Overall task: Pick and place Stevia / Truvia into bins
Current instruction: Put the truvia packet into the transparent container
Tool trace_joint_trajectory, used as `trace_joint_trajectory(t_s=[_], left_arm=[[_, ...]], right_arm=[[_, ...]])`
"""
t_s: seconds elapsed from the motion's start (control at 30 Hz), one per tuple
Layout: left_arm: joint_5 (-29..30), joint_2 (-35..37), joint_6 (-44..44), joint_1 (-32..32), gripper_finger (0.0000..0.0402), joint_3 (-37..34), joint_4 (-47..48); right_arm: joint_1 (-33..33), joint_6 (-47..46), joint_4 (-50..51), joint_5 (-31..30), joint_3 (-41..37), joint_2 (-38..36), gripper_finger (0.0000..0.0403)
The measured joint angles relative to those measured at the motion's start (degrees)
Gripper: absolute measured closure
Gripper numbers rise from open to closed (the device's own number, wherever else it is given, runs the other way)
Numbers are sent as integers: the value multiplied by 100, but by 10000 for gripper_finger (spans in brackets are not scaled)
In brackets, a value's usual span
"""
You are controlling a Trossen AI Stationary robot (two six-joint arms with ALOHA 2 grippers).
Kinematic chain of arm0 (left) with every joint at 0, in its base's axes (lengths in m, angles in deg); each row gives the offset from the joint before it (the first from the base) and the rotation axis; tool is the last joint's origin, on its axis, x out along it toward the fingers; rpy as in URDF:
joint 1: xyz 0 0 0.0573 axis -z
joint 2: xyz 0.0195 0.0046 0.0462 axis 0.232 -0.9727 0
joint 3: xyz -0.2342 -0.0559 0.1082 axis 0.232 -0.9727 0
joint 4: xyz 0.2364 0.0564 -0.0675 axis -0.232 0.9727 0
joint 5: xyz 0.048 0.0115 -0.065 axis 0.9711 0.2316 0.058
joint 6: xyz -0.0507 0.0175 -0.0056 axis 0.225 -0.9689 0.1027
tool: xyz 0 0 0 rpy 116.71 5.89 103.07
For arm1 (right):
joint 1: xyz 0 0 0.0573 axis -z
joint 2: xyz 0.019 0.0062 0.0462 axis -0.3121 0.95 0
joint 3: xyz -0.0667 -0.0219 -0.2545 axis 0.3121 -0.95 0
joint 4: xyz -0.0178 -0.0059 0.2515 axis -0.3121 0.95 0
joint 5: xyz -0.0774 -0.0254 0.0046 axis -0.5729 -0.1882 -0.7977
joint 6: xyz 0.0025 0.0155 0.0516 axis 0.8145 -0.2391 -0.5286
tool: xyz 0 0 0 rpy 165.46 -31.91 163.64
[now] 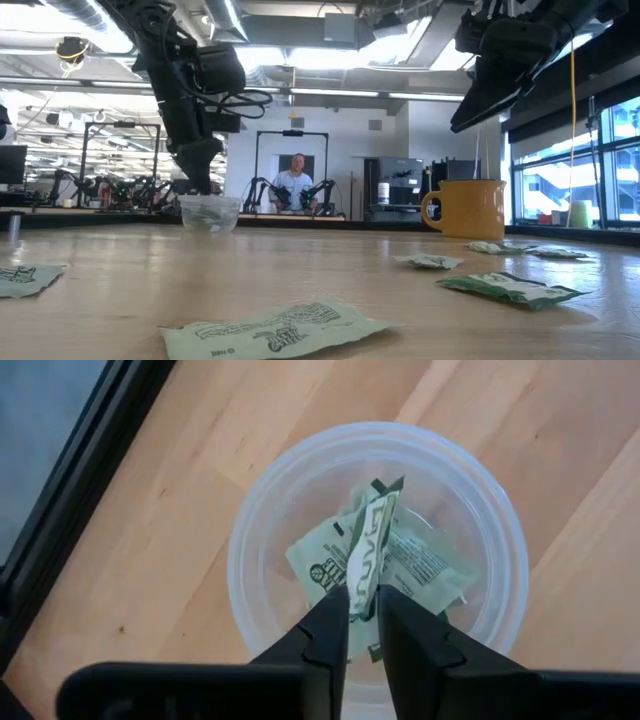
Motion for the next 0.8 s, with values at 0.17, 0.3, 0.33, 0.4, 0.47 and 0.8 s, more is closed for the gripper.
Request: trace_joint_trajectory(t_s=[0.17,0.3,0.33,0.4,0.47,0.8], left_arm=[[35,147,-86,15,331,38,56],[171,433,-152,101,324,303,317],[186,525,-181,135,323,381,376],[130,713,-182,210,323,494,410],[-104,924,-179,295,324,535,369],[-2308,1318,222,1175,324,-105,-1714]], right_arm=[[0,0,7,-1,0,0,231],[0,0,13,0,0,0,231],[0,0,15,0,0,2,231],[0,0,17,0,0,2,231],[0,45,16,0,0,2,231],[-110,282,266,940,-2,147,231]])
